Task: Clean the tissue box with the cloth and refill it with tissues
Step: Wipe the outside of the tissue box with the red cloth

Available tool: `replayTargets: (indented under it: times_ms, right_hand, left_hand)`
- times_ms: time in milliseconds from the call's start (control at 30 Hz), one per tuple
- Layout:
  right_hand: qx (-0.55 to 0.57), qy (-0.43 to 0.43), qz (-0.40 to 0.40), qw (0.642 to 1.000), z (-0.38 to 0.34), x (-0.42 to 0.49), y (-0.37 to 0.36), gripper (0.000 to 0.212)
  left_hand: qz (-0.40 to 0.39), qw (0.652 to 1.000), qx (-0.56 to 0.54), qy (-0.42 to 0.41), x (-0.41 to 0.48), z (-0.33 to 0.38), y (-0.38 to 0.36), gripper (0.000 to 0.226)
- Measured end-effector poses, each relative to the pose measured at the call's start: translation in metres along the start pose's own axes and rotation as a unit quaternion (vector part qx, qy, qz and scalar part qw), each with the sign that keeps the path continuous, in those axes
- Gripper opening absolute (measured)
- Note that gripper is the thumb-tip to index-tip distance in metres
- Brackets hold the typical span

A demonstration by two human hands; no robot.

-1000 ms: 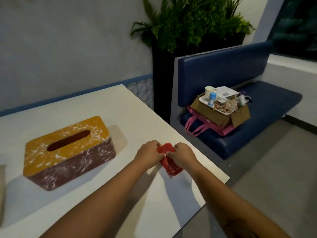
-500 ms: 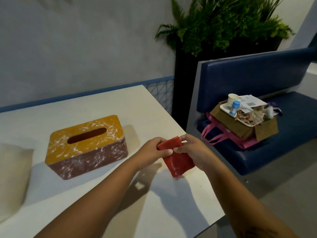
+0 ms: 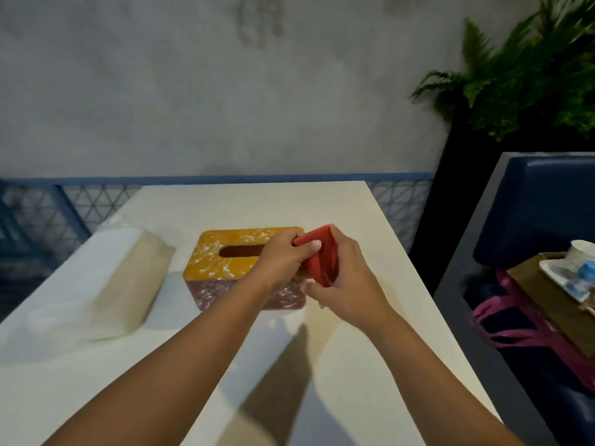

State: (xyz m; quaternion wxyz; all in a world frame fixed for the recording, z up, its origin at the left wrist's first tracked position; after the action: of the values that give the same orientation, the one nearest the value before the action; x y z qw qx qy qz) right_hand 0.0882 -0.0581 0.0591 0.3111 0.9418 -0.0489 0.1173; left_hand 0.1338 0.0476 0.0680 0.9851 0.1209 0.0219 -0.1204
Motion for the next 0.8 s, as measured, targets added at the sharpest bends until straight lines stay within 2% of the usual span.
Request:
replayTargets:
  times_ms: [67, 133, 267, 333, 467, 567, 633, 700, 800]
  right_hand:
    - [-0.069, 0.027, 0.021, 0.997, -0.012, 0.010, -0.008, 0.096]
    - [-0.089, 0.053, 0.030, 0.994, -0.023, 0.016, -0.016, 0.090]
    - [-0.090, 0.061, -0.006, 0.994, -0.032, 0.029, -0.030, 0.078]
    - [-0.067, 0.051, -0.010, 0.996, -0.032, 0.035, -0.030, 0.069]
    - [-0.018, -0.010, -0.010, 1.000, -0.019, 0.045, -0.026, 0.053]
    - [-0.028, -0.036, -0.038, 0.998, -0.016, 0.047, -0.035, 0.048]
    - [-0.092, -0.048, -0.057, 0.993, -0.019, 0.046, -0.042, 0.041]
    - [-0.197, -0.059, -0.077, 0.976, -0.019, 0.043, -0.047, 0.042]
    - [-0.351, -0.038, -0.076, 0.932, -0.027, 0.038, -0.051, 0.048]
  left_hand:
    - [0.022, 1.000, 0.005, 0.008, -0.003, 0.000, 0.015, 0.016]
    - [0.037, 0.999, 0.026, 0.011, -0.005, 0.001, 0.027, 0.017]
    - [0.036, 0.997, 0.066, 0.018, -0.004, -0.001, 0.051, 0.023]
    - [0.070, 0.991, 0.114, 0.003, 0.000, 0.001, 0.070, 0.023]
    - [0.206, 0.949, 0.240, 0.006, 0.007, -0.009, 0.127, 0.048]
    - [0.232, 0.911, 0.337, 0.057, 0.018, -0.036, 0.157, 0.066]
    - [0.196, 0.905, 0.360, 0.111, 0.032, -0.062, 0.165, 0.077]
    - [0.161, 0.919, 0.333, 0.139, 0.041, -0.080, 0.165, 0.080]
    - [0.144, 0.935, 0.292, 0.142, 0.050, -0.087, 0.166, 0.072]
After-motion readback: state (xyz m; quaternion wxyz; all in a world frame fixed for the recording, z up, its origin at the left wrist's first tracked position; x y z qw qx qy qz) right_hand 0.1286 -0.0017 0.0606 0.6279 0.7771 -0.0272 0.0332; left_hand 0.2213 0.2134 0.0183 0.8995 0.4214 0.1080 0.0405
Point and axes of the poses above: each hand's wrist, its own x-axis towards the middle knuckle, its own y-axis out of the back of the hand, z = x × y, the point moved 10 cm from there along x, towards the middle knuckle, and after that the axes turned 2 degrees about y, right-handed, at the moved point
